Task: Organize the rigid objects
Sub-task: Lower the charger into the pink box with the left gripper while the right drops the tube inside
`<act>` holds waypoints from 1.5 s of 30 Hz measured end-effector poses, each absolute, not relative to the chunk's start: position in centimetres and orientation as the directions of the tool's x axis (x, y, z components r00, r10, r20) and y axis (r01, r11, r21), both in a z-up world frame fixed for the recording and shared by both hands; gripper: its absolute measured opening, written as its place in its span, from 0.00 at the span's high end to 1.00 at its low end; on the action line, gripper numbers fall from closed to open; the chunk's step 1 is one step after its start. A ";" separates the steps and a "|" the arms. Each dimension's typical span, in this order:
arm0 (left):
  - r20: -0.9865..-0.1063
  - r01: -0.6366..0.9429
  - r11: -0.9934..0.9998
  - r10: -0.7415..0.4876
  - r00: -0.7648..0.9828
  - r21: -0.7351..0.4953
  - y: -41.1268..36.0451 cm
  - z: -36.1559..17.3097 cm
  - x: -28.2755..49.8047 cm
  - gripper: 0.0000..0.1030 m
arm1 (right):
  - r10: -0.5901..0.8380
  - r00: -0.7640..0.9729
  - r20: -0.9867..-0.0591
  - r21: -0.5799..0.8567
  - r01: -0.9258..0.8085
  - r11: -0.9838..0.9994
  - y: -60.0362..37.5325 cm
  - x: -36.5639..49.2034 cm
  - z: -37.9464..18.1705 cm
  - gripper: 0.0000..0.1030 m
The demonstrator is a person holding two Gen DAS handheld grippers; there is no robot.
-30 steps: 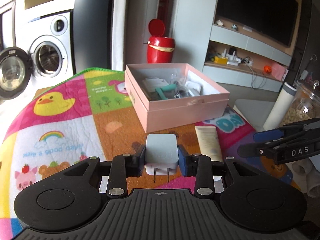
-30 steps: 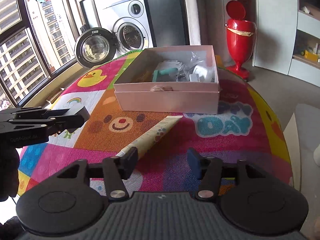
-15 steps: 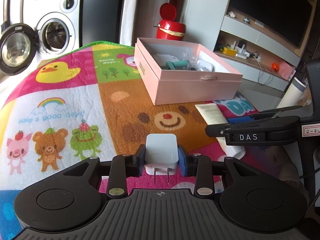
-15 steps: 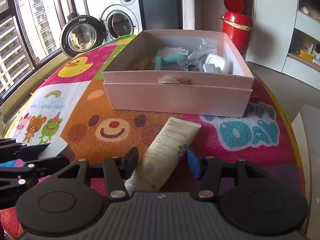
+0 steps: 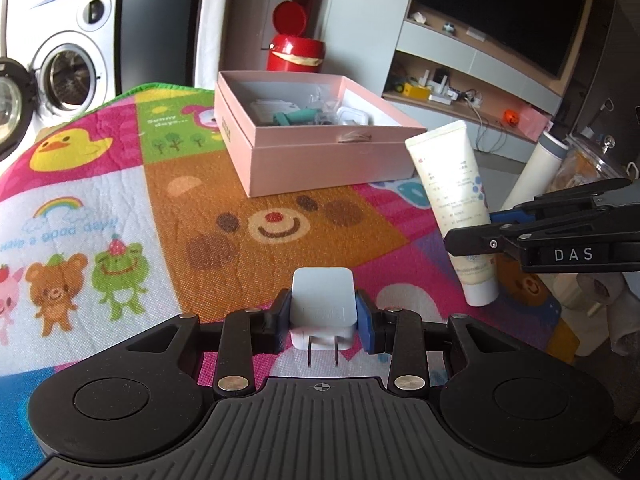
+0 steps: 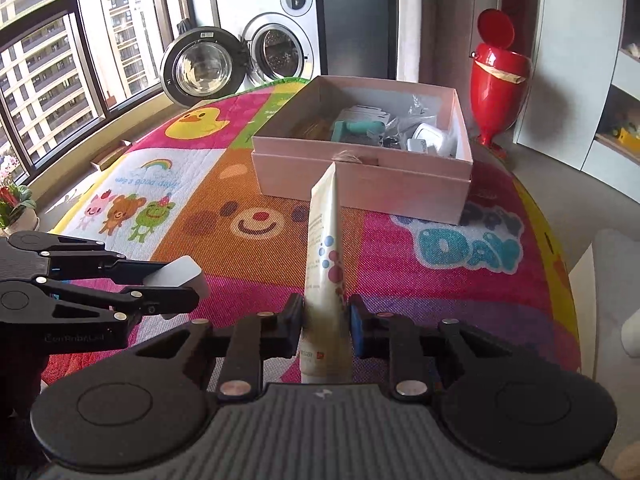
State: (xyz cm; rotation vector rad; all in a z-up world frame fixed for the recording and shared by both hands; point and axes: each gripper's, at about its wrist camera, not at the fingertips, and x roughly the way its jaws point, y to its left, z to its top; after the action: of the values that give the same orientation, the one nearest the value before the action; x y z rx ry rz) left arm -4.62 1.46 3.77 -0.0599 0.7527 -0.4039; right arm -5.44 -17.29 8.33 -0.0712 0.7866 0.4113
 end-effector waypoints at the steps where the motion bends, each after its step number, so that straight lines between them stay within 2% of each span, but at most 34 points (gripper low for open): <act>1: -0.640 0.339 0.916 -0.393 0.660 -0.212 1.5 4.4 -4.4 0.64 | 0.337 0.646 -0.685 0.088 -0.386 0.918 -17.6 -5.5 9.2 0.77; 5: -0.553 0.361 0.906 -0.421 0.719 -0.220 1.8 8.9 -2.0 0.64 | 0.362 0.721 -0.591 0.099 -0.381 0.919 -18.7 -4.5 13.6 0.77; 8: -0.456 0.370 0.908 -0.419 0.785 -0.198 1.8 13.1 1.2 0.64 | 0.360 0.789 -0.499 0.095 -0.363 0.927 -19.3 -2.3 17.6 0.77; 10: -0.405 0.370 0.906 -0.423 0.810 -0.206 1.6 15.4 4.3 0.64 | 0.362 0.804 -0.471 0.113 -0.352 0.929 -19.4 0.1 19.5 0.77; 12: -0.404 0.361 0.904 -0.425 0.810 -0.228 1.4 16.1 7.6 0.64 | 0.372 0.792 -0.484 0.144 -0.347 0.927 -19.4 3.3 20.5 0.77; 15: -0.462 0.326 0.913 -0.405 0.789 -0.244 0.7 14.9 12.1 0.64 | 0.364 0.756 -0.544 0.157 -0.335 0.929 -18.6 7.7 19.6 0.77; 22: -0.609 0.282 0.929 -0.369 0.702 -0.238 -0.5 9.2 17.3 0.64 | 0.356 0.580 -0.733 0.204 -0.312 0.928 -17.0 14.9 12.5 0.77; 25: -0.623 0.270 0.938 -0.345 0.702 -0.215 -0.6 7.6 18.4 0.64 | 0.347 0.541 -0.766 0.214 -0.295 0.931 -16.6 16.4 10.3 0.77; 30: -0.586 0.257 0.955 -0.294 0.755 -0.148 -1.0 6.8 19.2 0.66 | 0.298 0.577 -0.761 0.168 -0.269 0.948 -15.8 17.7 9.1 0.76; 31: -0.572 0.265 0.951 -0.308 0.760 -0.160 -1.0 6.9 19.1 0.66 | 0.285 0.591 -0.754 0.149 -0.269 0.952 -15.6 17.6 9.1 0.74; 33: -0.544 0.271 0.946 -0.324 0.774 -0.178 -0.4 7.3 18.7 0.67 | 0.252 0.644 -0.722 0.090 -0.274 0.958 -15.2 17.2 9.4 0.56; 34: -0.536 0.271 0.947 -0.322 0.780 -0.174 -0.2 7.4 18.4 0.67 | 0.236 0.676 -0.698 0.058 -0.275 0.960 -15.1 16.6 9.6 0.51; 35: -0.528 0.268 0.950 -0.312 0.790 -0.162 0.1 7.7 17.9 0.67 | 0.224 0.705 -0.673 0.030 -0.276 0.961 -15.0 16.0 9.8 0.40; 36: -0.520 0.261 0.955 -0.297 0.801 -0.143 0.1 8.0 17.2 0.67 | 0.209 0.738 -0.642 -0.001 -0.273 0.962 -15.1 15.3 10.0 0.34; 41: -0.492 0.266 0.961 -0.267 0.828 -0.074 -0.1 9.3 14.3 0.67 | 0.165 0.789 -0.591 -0.039 -0.233 0.972 -15.5 12.8 11.1 0.31; 45: -0.489 0.292 0.955 -0.281 0.826 -0.056 -0.1 10.0 11.0 0.67 | 0.160 0.802 -0.575 -0.012 -0.204 0.979 -16.3 9.7 12.0 0.19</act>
State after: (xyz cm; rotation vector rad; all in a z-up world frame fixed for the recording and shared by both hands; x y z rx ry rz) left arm 11.03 -0.10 9.98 0.0218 0.5165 -0.3043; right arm 9.66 -16.26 11.97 -0.0747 0.6096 0.1955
